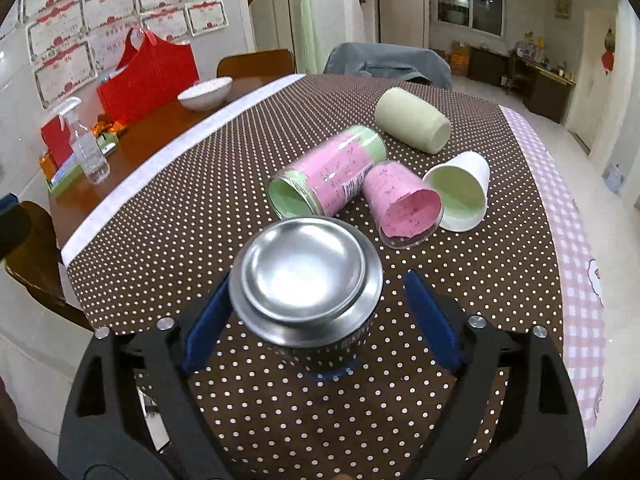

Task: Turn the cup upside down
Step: 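Rotate the can with the right tool to stand it on its base, silver lid up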

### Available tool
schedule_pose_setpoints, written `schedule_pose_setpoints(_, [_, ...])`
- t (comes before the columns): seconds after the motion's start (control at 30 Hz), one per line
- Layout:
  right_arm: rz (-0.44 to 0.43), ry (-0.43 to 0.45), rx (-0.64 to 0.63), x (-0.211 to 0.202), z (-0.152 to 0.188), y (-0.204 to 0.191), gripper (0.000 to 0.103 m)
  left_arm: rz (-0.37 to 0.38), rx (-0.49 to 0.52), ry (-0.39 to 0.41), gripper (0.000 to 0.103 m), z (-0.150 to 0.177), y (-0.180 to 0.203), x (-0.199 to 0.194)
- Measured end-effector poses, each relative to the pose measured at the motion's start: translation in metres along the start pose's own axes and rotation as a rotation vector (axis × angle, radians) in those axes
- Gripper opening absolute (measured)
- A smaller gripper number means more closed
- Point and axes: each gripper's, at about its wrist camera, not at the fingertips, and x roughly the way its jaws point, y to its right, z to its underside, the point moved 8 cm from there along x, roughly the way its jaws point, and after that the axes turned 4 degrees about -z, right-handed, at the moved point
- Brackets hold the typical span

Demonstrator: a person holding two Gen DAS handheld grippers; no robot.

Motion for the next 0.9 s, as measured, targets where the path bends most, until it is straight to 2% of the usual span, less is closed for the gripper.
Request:
schedule_pose_setpoints(0.1, [-0.026,0.018,0.028,-0.008,-0.003,0.0,0.092,0.004,0.007,0.005,0.074,0.0,0.005,-0.003])
schedule_pose_setpoints(0.13, [-0.027,0.025,0.042,-0.011,-0.003,0.001,0.097,0.006,0.01,0.007,0.074,-0.001,0.006,-0.004])
schedule_pose_setpoints(0.6, [-0.058,0.207,0.218,-0.099,-0.019,0.027,0.097,0.034,0.047,0.087,0.074,-0.024,0.041,-0.042])
schedule_pose_setpoints(0.83, [-0.05,0.291,0.226,-0.144,-0.021,0.029,0.097,0.024,0.084,0.127,0.074,-0.032,0.058,-0.064])
schedule_pose_setpoints(0.9, [-0.031,0.317,0.223,-0.156,-0.02,0.03,0.097,0.01,0.098,0.143,0.086,-0.034,0.063,-0.071])
